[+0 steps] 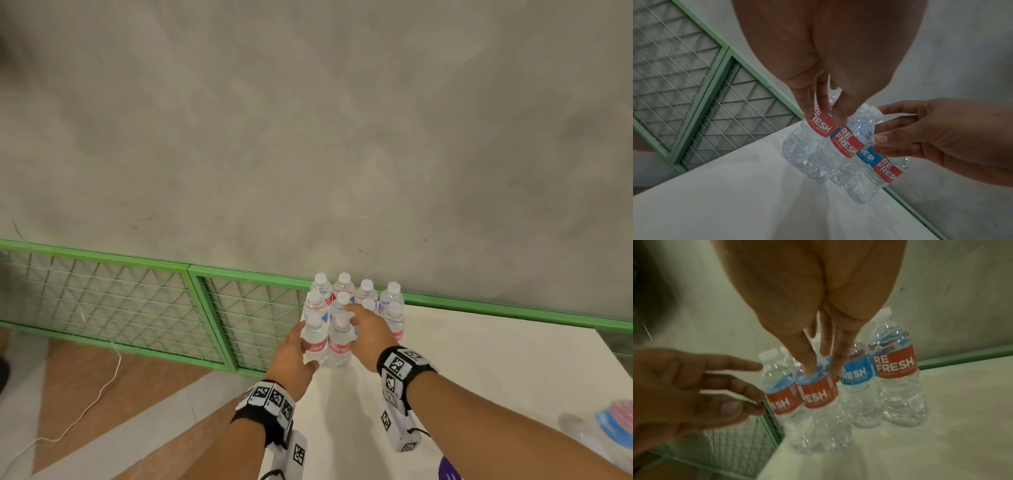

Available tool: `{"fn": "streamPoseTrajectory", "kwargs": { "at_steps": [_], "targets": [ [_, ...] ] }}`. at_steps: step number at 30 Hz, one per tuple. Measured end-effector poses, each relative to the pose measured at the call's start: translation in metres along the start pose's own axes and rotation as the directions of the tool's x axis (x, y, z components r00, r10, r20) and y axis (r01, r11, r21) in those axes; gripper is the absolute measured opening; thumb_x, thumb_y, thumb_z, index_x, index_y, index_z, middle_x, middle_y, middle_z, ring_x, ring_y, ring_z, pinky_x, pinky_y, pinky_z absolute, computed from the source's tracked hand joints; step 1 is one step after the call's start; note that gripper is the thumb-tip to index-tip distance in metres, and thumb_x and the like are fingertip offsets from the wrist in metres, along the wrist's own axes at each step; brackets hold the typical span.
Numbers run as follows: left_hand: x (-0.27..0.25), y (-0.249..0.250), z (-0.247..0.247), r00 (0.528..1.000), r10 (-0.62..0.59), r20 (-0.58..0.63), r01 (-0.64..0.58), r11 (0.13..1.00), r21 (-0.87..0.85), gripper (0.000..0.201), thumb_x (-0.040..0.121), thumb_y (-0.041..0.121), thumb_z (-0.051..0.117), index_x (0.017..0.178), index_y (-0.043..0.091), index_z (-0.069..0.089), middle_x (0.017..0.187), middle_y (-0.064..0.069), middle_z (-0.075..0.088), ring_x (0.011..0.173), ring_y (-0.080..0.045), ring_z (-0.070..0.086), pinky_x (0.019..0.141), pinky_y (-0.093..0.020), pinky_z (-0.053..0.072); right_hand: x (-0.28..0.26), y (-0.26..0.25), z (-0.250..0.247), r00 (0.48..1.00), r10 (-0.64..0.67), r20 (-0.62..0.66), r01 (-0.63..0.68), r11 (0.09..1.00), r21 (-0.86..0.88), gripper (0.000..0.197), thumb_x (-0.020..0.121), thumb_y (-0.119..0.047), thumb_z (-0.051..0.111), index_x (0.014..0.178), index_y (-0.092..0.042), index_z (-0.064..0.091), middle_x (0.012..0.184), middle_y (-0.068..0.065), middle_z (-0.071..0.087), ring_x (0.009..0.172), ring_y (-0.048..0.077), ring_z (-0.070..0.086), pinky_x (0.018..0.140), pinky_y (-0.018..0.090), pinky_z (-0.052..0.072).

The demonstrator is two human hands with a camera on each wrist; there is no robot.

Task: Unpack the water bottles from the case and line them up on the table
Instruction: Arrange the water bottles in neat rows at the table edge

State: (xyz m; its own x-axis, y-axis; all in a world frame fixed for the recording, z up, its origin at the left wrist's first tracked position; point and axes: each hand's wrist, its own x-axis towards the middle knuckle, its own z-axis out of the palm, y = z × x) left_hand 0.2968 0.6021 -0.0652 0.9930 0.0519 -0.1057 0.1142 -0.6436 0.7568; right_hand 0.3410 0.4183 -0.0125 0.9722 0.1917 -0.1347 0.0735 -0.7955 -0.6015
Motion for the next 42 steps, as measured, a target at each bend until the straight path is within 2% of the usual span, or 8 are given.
{"fn": "streamPoseTrajectory", "kwargs": {
  "at_steps": [5,9,14,20,22,28,33,42],
  "targets": [
    [-0.038,0.028,-0.007,0.999,0.026,0.031,-0.027,0.999,0.043,0.045,0.085,0.016,0.068,0.125,0.029,0.053,0.103,0.007,0.06,0.083,-0.006,0.057,0.077,-0.019,0.048,-0.059,0.002,-0.034,0.998,0.035,0.049,-0.039,0.996,0.086,0.034,0.081,-0.024,0.072,0.113,-0.025,0.06,0.089,-0.008,0.064,0.08,0.009,0.06,0.075,0.02,0.045],
    [-0.086,0.061,0.012,0.981,0.102,0.167,-0.1,0.995,-0.023,0.027,0.084,0.019,0.067,0.107,0.033,0.062,0.092,0.009,0.064,0.07,-0.003,0.061,0.065,-0.018,0.051,-0.153,0.032,-0.062,0.995,0.074,0.066,-0.075,0.997,0.013,0.019,0.081,-0.043,0.066,0.099,-0.036,0.062,0.08,-0.011,0.066,0.075,0.003,0.061,0.07,0.02,0.048],
    [-0.148,0.113,0.062,0.904,0.241,0.353,-0.237,0.97,-0.054,0.026,0.085,0.025,0.065,0.107,0.038,0.061,0.095,0.013,0.062,0.082,-0.003,0.061,0.076,-0.019,0.052,-0.268,0.082,-0.11,0.978,0.206,-0.019,-0.206,0.974,-0.092,0.009,0.085,-0.047,0.06,0.093,-0.042,0.058,0.075,-0.015,0.068,0.065,-0.001,0.06,0.065,0.022,0.051],
    [-0.187,0.168,0.138,0.774,0.399,0.492,-0.45,0.893,-0.016,0.032,0.087,0.026,0.063,0.117,0.035,0.057,0.113,0.016,0.048,0.093,0.003,0.05,0.079,-0.005,0.037,-0.352,0.159,-0.147,0.908,0.357,-0.221,-0.401,0.893,-0.204,0.028,0.079,-0.051,0.064,0.105,-0.043,0.056,0.089,-0.018,0.058,0.081,0.002,0.056,0.073,0.023,0.05],
    [-0.194,0.182,0.158,0.73,0.439,0.523,-0.495,0.868,-0.038,0.042,0.086,0.025,0.064,0.124,0.037,0.052,0.12,0.017,0.043,0.1,0.005,0.047,0.087,-0.003,0.035,-0.371,0.176,-0.147,0.913,0.36,-0.194,-0.401,0.881,-0.252,0.037,0.075,-0.056,0.062,0.109,-0.043,0.055,0.095,-0.019,0.055,0.09,0.005,0.055,0.076,0.024,0.05],
    [-0.221,0.199,0.208,0.601,0.454,0.658,-0.565,0.824,-0.053,0.061,0.083,0.031,0.069,0.136,0.039,0.039,0.138,0.017,0.034,0.122,-0.001,0.043,0.105,-0.022,0.038,-0.4,0.191,-0.129,0.942,0.335,-0.024,-0.334,0.929,-0.157,0.057,0.072,-0.051,0.068,0.123,-0.046,0.044,0.114,-0.015,0.043,0.099,0.01,0.057,0.084,0.024,0.05],
    [-0.229,0.192,0.228,0.647,0.456,0.611,-0.545,0.837,-0.047,0.044,0.087,0.023,0.065,0.128,0.033,0.051,0.131,0.017,0.044,0.12,-0.004,0.048,0.105,-0.023,0.037,-0.4,0.203,-0.112,0.947,0.31,-0.085,-0.32,0.935,-0.155,0.054,0.082,-0.016,0.066,0.129,-0.035,0.047,0.122,-0.006,0.039,0.097,0.019,0.062,0.081,0.027,0.051],
    [-0.228,0.166,0.206,0.775,0.314,0.549,-0.342,0.938,-0.054,0.026,0.087,0.044,0.062,0.105,0.032,0.048,0.107,0.015,0.065,0.094,-0.008,0.062,0.088,-0.036,0.051,-0.386,0.195,-0.108,0.978,0.201,-0.05,-0.207,0.956,-0.21,0.031,0.081,-0.037,0.071,0.105,-0.027,0.054,0.102,-0.007,0.046,0.086,0.014,0.05,0.071,0.023,0.039]
  ]
}}
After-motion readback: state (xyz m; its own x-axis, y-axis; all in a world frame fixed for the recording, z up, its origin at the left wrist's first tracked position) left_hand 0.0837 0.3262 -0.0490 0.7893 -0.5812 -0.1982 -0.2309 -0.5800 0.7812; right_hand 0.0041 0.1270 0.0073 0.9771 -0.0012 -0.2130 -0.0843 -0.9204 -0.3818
